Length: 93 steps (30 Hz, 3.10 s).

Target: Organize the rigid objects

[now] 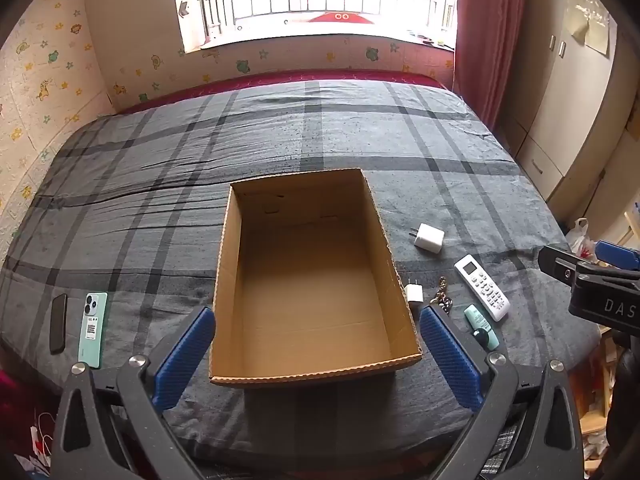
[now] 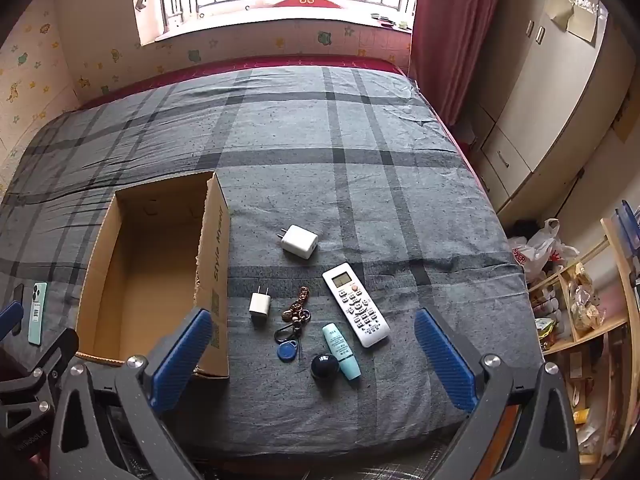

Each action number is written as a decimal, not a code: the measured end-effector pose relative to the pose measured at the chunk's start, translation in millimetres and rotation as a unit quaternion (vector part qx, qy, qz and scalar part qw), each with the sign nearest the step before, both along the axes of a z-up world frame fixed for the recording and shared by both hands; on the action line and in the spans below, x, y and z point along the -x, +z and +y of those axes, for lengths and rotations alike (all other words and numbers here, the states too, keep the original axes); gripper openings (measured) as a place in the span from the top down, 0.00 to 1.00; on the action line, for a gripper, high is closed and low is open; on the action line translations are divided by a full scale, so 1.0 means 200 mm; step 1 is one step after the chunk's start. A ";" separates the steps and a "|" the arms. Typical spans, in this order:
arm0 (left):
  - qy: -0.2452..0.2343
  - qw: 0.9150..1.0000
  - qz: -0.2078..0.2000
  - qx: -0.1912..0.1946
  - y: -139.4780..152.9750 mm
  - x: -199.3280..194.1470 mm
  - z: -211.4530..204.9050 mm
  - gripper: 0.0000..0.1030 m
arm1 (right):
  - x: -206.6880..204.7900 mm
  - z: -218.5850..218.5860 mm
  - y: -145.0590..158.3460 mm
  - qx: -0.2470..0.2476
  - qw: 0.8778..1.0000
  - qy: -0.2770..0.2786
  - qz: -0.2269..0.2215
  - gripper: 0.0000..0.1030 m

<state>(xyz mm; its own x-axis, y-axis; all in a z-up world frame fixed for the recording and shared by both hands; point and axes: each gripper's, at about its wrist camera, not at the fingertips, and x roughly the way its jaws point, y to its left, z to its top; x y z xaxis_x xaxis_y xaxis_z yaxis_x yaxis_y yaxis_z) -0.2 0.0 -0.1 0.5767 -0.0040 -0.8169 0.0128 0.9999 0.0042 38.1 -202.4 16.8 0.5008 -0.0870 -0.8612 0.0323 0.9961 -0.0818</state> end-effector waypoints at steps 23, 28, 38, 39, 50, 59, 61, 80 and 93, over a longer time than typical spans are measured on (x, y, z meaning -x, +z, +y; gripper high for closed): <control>0.004 1.000 -0.006 -0.001 0.03 0.01 0.02 0.00 | 0.01 0.02 0.02 0.001 1.000 0.000 -0.004 0.00; 0.003 1.000 -0.005 -0.001 0.03 0.01 0.02 0.00 | 0.00 0.01 0.01 0.000 1.000 0.000 -0.005 0.00; -0.003 1.000 -0.005 -0.001 0.02 0.01 0.00 0.00 | 0.01 0.01 0.02 -0.004 1.000 0.000 -0.005 0.00; -0.002 1.000 -0.005 -0.001 0.02 0.01 0.00 0.00 | 0.01 0.01 0.02 -0.004 1.000 0.001 -0.005 0.00; -0.006 1.000 -0.006 -0.002 0.02 0.01 -0.01 0.00 | 0.01 0.01 0.02 -0.004 1.000 0.002 -0.005 0.00; -0.007 1.000 -0.006 -0.002 0.02 0.01 -0.01 0.00 | 0.01 0.01 0.02 -0.004 1.000 0.002 -0.006 0.00; -0.007 1.000 -0.007 -0.002 0.02 0.01 -0.01 0.00 | 0.01 0.01 0.02 -0.005 1.000 0.004 -0.006 0.00; 0.005 1.000 -0.006 0.005 0.00 -0.01 0.04 0.00 | -0.01 -0.03 0.00 -0.015 1.000 -0.009 -0.001 0.00; 0.017 1.000 0.003 0.016 -0.07 -0.09 0.19 0.00 | -0.05 -0.11 -0.05 -0.030 0.999 -0.021 0.006 0.00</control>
